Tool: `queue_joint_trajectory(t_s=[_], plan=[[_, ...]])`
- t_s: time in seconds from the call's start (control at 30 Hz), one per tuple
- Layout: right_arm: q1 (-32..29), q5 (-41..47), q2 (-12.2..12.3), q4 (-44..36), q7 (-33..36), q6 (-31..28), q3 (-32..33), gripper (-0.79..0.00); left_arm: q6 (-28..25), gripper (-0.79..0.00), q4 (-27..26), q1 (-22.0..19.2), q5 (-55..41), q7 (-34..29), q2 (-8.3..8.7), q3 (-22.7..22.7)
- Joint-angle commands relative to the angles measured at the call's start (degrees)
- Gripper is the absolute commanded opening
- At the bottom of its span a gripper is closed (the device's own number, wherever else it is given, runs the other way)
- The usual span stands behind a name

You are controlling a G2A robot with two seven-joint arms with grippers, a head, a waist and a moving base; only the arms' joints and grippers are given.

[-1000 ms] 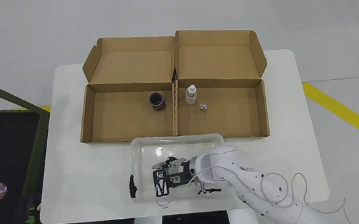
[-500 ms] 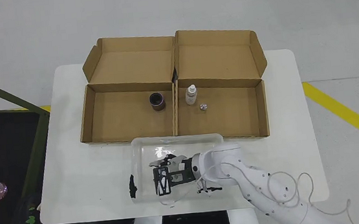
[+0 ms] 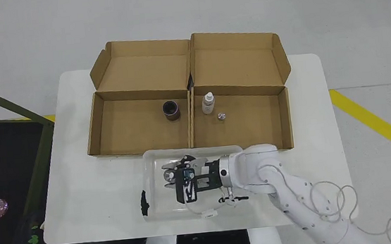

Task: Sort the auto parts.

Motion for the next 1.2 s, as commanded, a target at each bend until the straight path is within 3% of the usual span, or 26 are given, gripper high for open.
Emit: queue_joint_trajectory(t_s=[0.0, 0.6, 1.17], plan=[[0.44, 0.44, 0.0, -0.42, -0.09, 0.33, 0.22, -0.785, 0.0, 0.0, 0.0, 0.0, 0.0, 0.0, 0.0, 0.0], [10.4, 6.16, -1.92, 5.78, 0.57, 6.08, -1.83, -0.785, 0.0, 0.0, 0.0, 0.0, 0.0, 0.0, 0.0, 0.0], [19.9, 9.84, -5.31, 20.31, 2.02, 11.3, -7.52, -0.785, 0.0, 0.0, 0.0, 0.0, 0.0, 0.0, 0.0, 0.0]])
